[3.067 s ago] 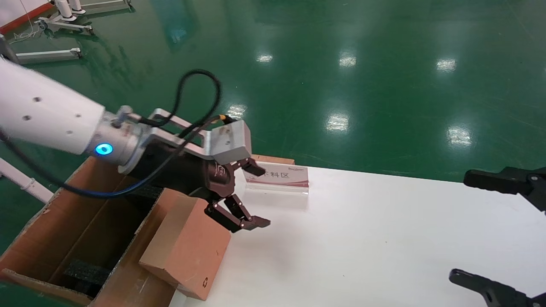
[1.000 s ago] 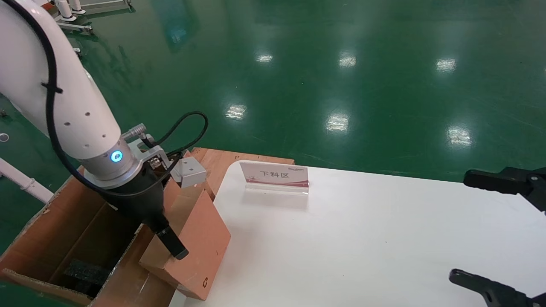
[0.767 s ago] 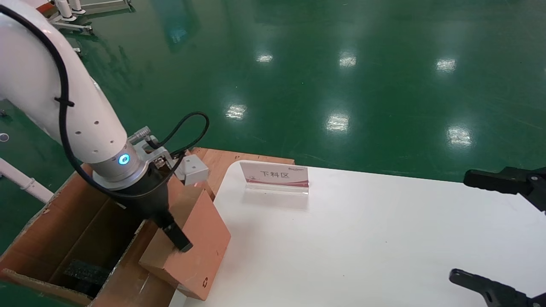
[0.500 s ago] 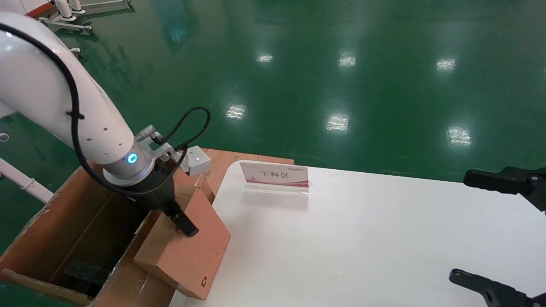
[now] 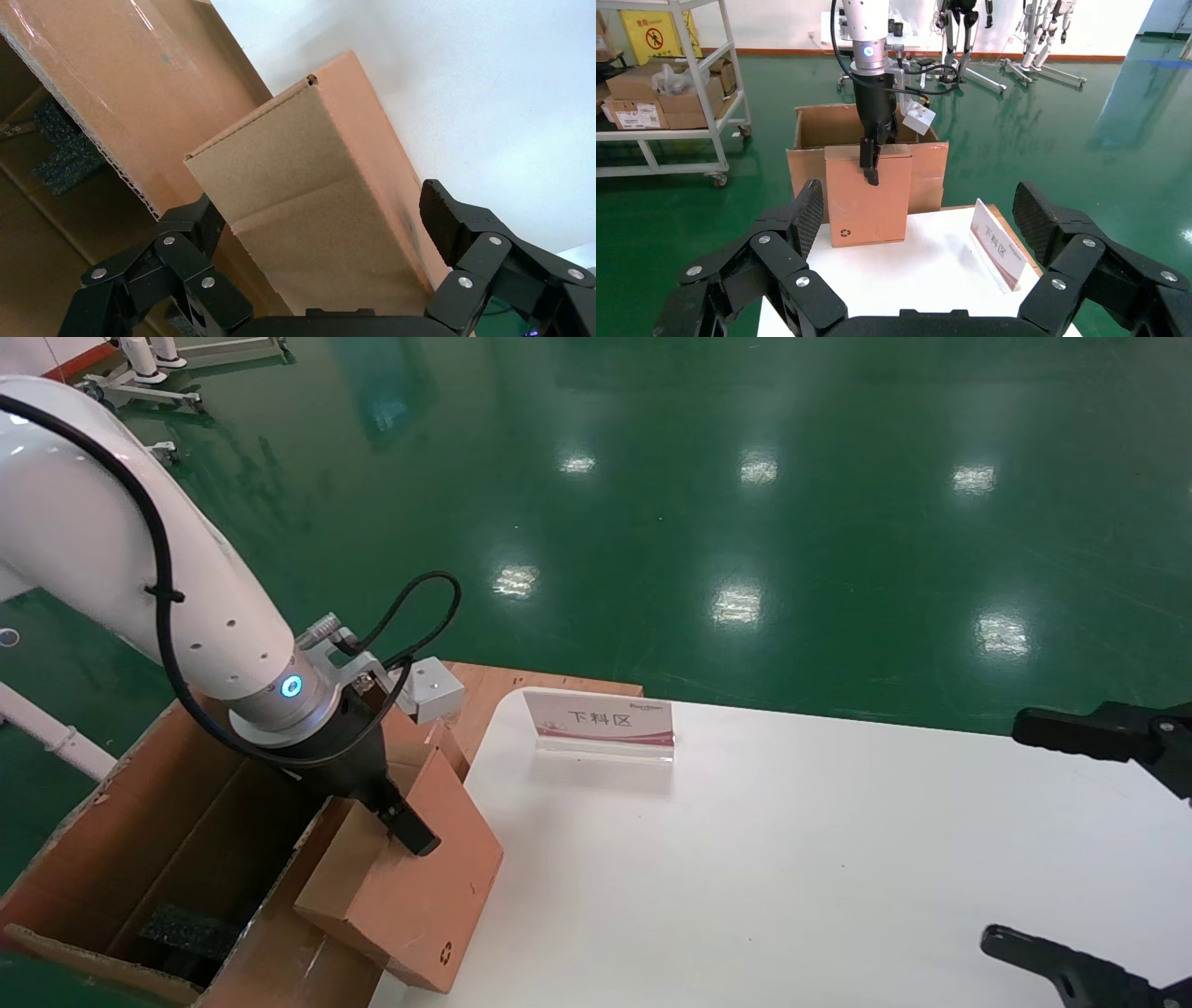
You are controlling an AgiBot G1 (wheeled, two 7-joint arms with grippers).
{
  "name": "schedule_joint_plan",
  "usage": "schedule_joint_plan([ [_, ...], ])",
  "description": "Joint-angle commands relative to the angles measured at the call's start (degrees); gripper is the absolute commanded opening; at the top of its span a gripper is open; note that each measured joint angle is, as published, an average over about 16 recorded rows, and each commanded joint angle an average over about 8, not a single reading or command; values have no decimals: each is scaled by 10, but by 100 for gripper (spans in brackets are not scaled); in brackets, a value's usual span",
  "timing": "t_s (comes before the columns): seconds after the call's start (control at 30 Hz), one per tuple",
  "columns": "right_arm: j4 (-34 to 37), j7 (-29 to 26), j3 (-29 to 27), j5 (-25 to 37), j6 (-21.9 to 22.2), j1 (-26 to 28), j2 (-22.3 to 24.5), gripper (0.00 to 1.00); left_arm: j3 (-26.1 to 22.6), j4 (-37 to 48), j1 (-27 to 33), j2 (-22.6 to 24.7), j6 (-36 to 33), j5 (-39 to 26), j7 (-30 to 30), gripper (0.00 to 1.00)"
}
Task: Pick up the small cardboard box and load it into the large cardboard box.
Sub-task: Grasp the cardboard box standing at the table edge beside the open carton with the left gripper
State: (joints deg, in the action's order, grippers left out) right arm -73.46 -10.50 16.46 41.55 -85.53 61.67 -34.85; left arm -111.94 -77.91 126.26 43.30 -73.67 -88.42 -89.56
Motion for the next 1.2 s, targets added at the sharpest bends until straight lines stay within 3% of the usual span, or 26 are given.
schedule_joint_plan([
  [0.03,0,0,0,0,0,0,0,21,0,0,1,1,-2,0,0,0],
  [0.1,0,0,0,0,0,0,0,0,0,0,1,1,-2,0,0,0],
  [1.2,0,0,0,0,0,0,0,0,0,3,4,4,-7,2,0,0],
])
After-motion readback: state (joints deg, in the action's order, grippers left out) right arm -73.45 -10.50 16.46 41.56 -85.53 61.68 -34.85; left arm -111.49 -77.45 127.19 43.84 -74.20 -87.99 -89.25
